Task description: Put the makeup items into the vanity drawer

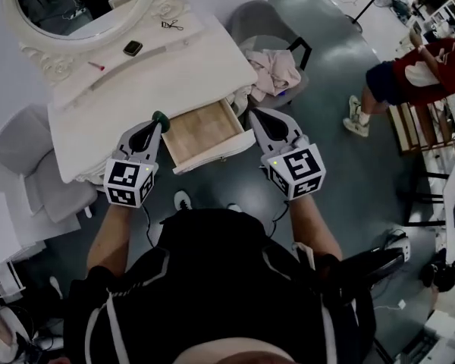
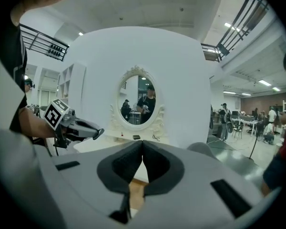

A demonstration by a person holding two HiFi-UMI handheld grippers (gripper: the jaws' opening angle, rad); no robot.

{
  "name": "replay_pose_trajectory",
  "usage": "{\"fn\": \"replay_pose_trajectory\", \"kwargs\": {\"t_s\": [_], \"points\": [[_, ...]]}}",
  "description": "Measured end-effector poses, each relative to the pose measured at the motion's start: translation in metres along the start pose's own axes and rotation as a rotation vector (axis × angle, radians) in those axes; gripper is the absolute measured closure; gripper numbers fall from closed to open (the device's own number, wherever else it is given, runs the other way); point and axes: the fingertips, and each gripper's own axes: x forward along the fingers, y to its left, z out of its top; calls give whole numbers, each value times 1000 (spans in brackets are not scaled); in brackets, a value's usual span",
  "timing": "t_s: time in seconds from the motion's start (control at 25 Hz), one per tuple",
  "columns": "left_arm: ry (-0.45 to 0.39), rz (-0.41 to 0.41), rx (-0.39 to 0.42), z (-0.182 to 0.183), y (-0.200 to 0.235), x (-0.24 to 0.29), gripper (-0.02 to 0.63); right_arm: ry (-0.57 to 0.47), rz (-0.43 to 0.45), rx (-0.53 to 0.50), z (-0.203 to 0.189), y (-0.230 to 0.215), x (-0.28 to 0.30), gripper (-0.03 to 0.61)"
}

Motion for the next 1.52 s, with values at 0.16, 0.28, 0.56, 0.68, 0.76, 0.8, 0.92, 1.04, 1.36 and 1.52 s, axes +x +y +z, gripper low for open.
{"fn": "replay_pose_trajectory", "kwargs": {"t_s": [0.16, 0.28, 0.56, 0.68, 0.76, 0.8, 0.92, 1.04, 1.36, 1.52], "points": [[25, -82, 48, -17, 13, 28, 611, 49, -68, 48, -24, 0, 21, 572], [65, -143, 66, -38, 17, 46, 611, 68, -144, 106, -42, -3, 29, 572], [156, -221, 87, -74, 5, 84, 611, 188, -152, 110, -86, -8, 34, 572], [187, -217, 71, -81, -2, 103, 611, 216, -133, 111, -100, -18, 35, 572], [220, -212, 78, -91, -7, 116, 611, 228, -121, 115, -110, -25, 38, 572], [238, -209, 88, -99, -8, 123, 611, 237, -115, 114, -116, -28, 42, 572], [288, -206, 99, -122, -8, 140, 611, 267, -102, 134, -137, -34, 56, 572], [343, -201, 112, -149, -7, 156, 611, 307, -89, 153, -158, -37, 70, 572], [462, -239, 169, -208, -22, 194, 611, 382, -59, 180, -193, -35, 84, 572], [513, -256, 195, -233, -28, 209, 611, 405, -65, 184, -204, -39, 83, 572]]}}
